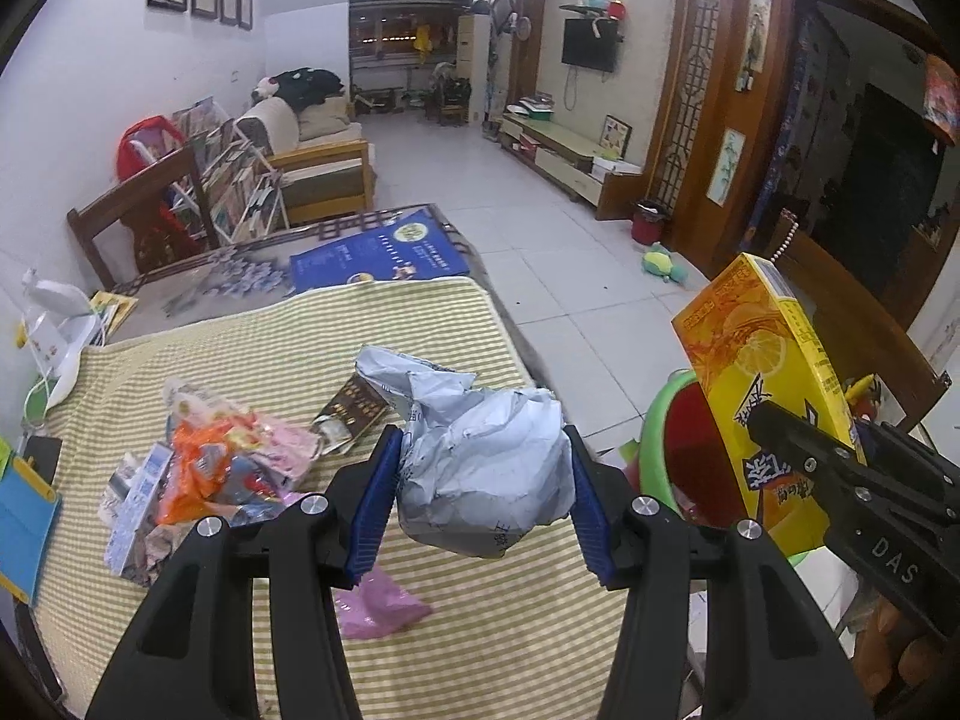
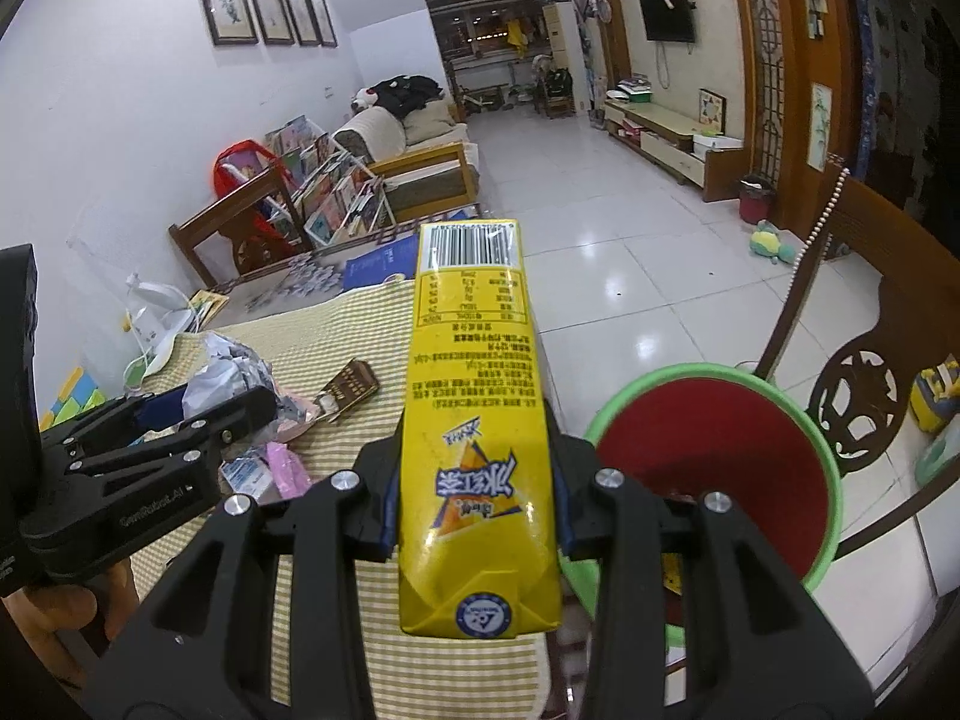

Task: Collect trash
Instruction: 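Carry the grey paper and yellow box to the bucket and release both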

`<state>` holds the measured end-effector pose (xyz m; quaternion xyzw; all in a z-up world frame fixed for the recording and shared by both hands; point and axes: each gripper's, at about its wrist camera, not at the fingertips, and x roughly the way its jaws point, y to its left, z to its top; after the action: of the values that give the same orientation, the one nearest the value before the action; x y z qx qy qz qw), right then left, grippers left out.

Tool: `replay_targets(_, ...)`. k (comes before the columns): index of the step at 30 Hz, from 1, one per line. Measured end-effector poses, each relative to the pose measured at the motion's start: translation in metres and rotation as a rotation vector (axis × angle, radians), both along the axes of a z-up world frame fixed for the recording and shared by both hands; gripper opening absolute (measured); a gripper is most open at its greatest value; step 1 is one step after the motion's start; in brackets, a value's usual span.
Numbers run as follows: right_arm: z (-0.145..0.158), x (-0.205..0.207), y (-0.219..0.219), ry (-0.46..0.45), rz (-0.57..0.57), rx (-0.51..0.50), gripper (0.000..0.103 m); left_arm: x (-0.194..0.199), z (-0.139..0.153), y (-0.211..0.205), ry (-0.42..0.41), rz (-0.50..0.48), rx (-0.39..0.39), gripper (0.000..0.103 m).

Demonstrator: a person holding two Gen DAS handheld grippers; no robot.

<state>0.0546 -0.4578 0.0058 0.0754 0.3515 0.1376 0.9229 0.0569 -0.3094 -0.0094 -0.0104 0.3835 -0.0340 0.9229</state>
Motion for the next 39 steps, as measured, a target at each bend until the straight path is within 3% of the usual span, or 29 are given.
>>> replay_targets(11, -0.007, 0.002, -0.050, 0.015, -0.093, -0.003, 0.036, 0.016, -0.005, -0.052, 0.021, -0.086, -0.019, 0.050)
replay_targets(26, -0.036, 0.010, -0.138, 0.093, -0.280, 0.007, 0.036, 0.049, -0.032, -0.137, 0.117, -0.290, -0.088, 0.050)
replay_targets(37, -0.045, 0.019, -0.160, 0.108, -0.326, 0.006, 0.036, 0.064, -0.042, -0.165, 0.158, -0.335, -0.115, 0.050)
replay_targets(39, -0.046, 0.020, -0.160, 0.105, -0.338, 0.001, 0.037, 0.067, -0.044, -0.166, 0.160, -0.334, -0.122, 0.058)
